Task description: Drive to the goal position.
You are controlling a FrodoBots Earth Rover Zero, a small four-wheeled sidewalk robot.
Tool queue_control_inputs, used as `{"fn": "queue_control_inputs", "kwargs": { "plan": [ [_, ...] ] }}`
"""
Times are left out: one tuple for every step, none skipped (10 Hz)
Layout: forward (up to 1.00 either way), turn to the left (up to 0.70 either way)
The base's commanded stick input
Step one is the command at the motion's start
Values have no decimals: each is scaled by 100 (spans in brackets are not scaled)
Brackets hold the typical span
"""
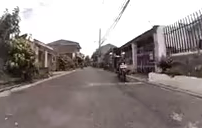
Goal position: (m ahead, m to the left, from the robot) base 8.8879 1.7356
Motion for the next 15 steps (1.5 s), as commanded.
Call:
{"fn": "queue_control_inputs", "kwargs": {
  "plan": [
    [100, 0],
    [100, 0],
    [100, 0],
    [100, 0],
    [100, 0],
    [100, 0],
    [100, 0],
    [100, 9],
    [100, 40],
    [100, 40],
    [100, 40],
    [100, 7],
    [100, 0],
    [100, 0],
    [100, 0]
  ]
}}
